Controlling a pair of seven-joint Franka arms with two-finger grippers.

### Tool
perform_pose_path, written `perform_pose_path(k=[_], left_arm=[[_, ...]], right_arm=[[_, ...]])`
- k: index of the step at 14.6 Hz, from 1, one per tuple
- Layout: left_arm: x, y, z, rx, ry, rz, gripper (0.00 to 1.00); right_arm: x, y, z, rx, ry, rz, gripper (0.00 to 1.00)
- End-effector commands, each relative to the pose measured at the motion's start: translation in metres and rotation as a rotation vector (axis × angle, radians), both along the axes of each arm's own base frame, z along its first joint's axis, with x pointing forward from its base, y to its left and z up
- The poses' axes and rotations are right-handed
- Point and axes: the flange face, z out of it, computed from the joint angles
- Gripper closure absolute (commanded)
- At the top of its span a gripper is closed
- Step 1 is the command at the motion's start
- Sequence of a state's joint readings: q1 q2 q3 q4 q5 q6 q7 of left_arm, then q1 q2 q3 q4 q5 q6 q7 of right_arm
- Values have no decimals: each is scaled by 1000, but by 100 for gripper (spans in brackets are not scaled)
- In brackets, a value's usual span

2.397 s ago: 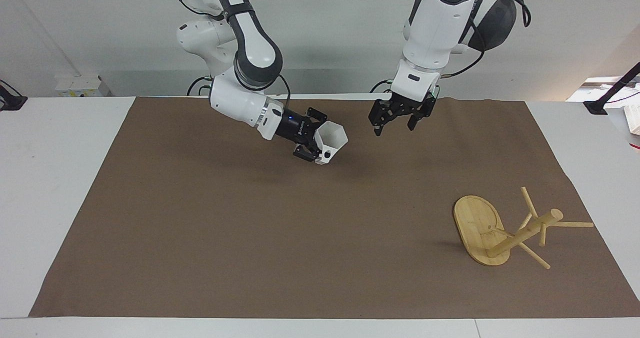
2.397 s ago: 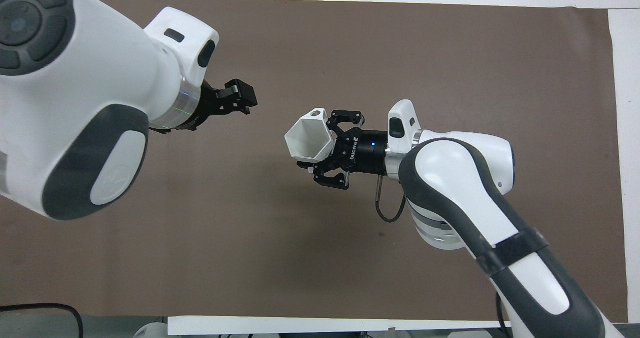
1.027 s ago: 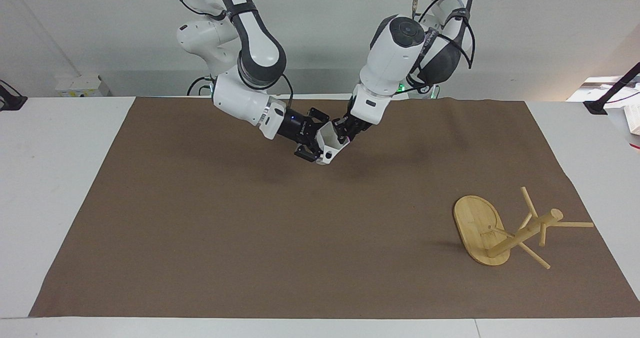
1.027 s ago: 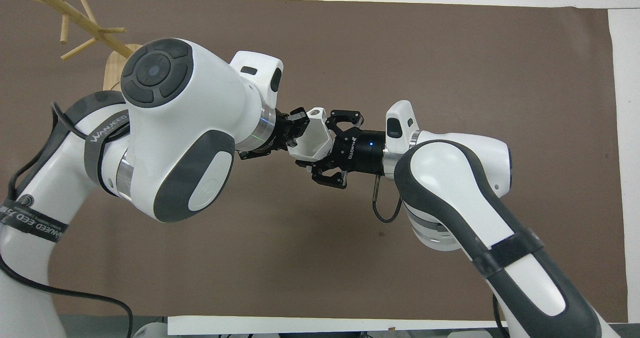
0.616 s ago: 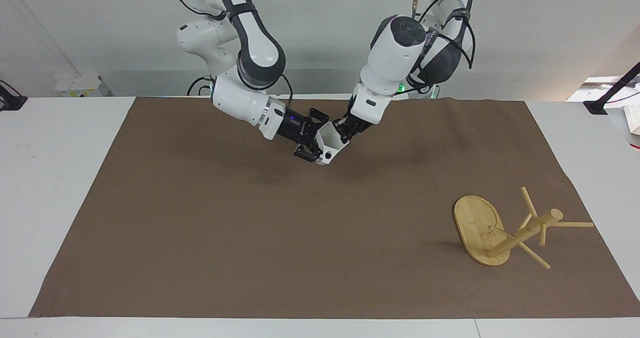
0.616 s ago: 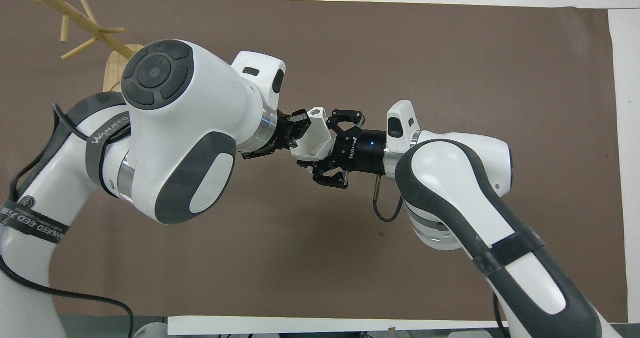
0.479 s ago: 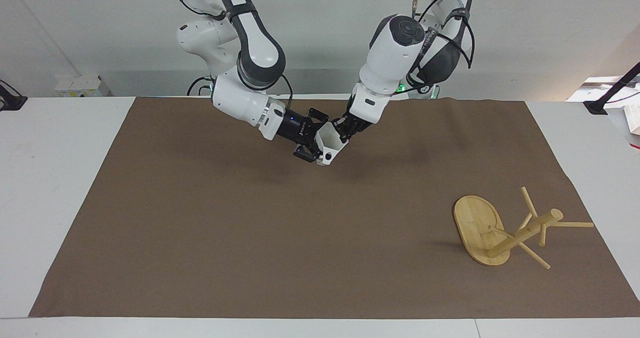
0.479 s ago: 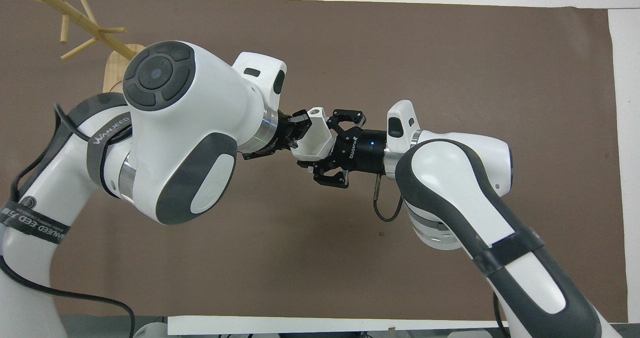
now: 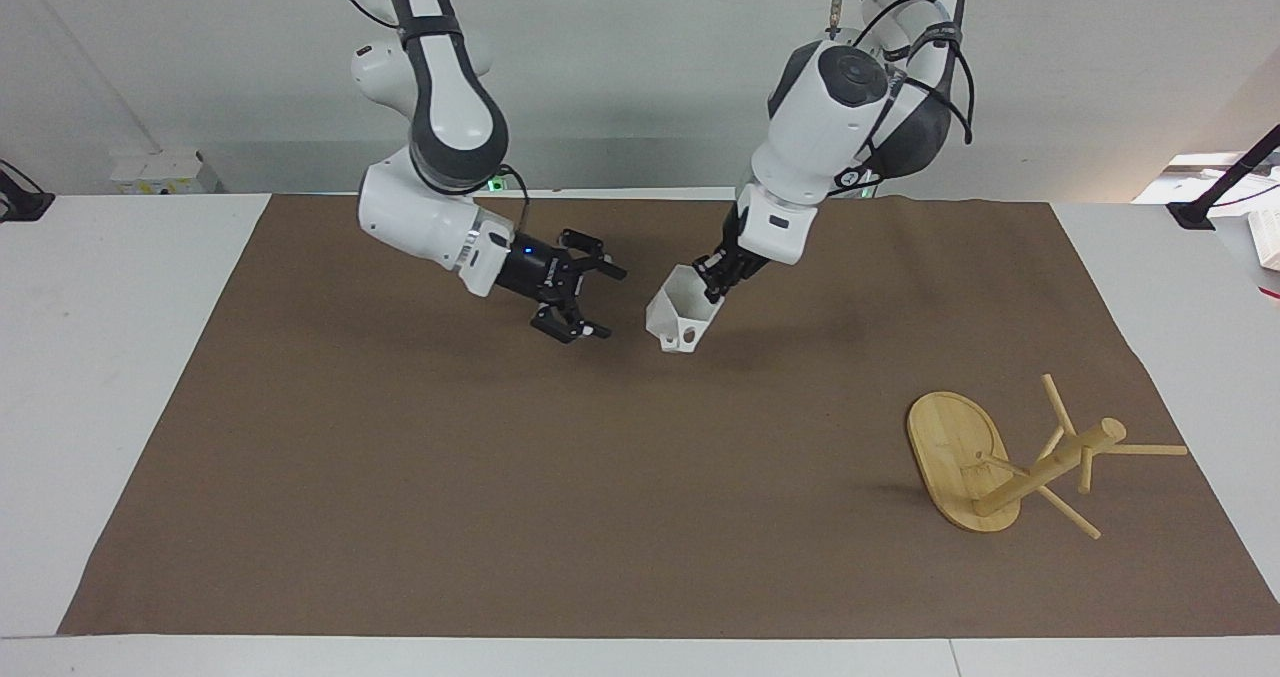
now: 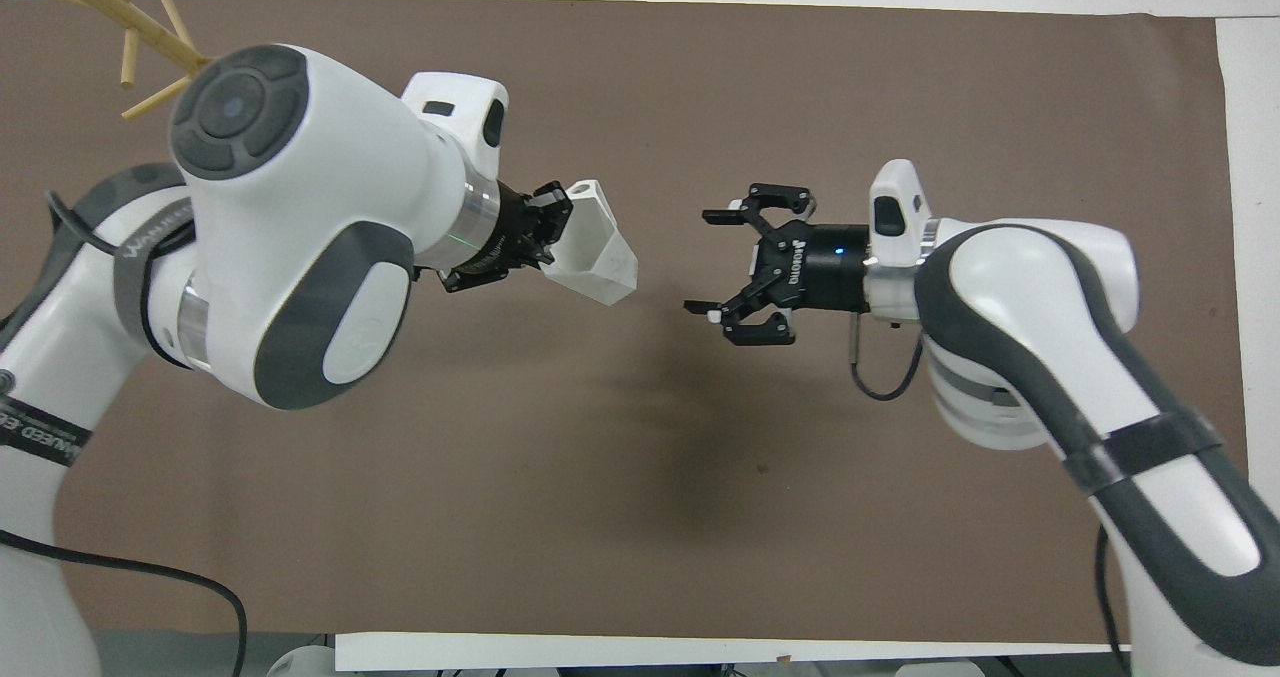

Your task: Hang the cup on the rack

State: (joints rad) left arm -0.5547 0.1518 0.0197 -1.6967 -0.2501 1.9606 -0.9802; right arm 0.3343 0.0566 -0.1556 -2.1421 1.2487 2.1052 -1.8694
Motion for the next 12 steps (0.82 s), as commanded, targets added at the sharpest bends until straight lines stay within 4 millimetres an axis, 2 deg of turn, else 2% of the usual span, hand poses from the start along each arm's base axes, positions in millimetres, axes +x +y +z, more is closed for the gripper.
perform_pose_path(k=[1, 3, 4, 5, 7, 9, 11, 12], left_arm=[[29, 59, 0, 11, -13, 145, 100], [55, 105, 0, 19, -75, 210, 100], [66, 129, -1, 17, -107, 211, 100], [74, 149, -6, 19, -147, 178, 100], [81, 179, -21, 23, -208, 164, 100], [84, 194, -32, 27, -266, 151, 100], [90, 209, -36, 30, -284, 173, 100], [92, 215, -36, 33, -286, 175, 100]], right_arm=[[10, -88, 10, -95, 1, 40, 0], [16, -156, 25, -240, -8, 53, 0], [18, -185, 40, -335, -1, 77, 0], [18, -212, 57, -432, 29, 79, 0], [17, -252, 95, -602, 126, 17, 0], [14, -266, 131, -749, 240, -69, 0], [14, -259, 164, -859, 342, -202, 0], [13, -244, 180, -870, 408, -267, 0]])
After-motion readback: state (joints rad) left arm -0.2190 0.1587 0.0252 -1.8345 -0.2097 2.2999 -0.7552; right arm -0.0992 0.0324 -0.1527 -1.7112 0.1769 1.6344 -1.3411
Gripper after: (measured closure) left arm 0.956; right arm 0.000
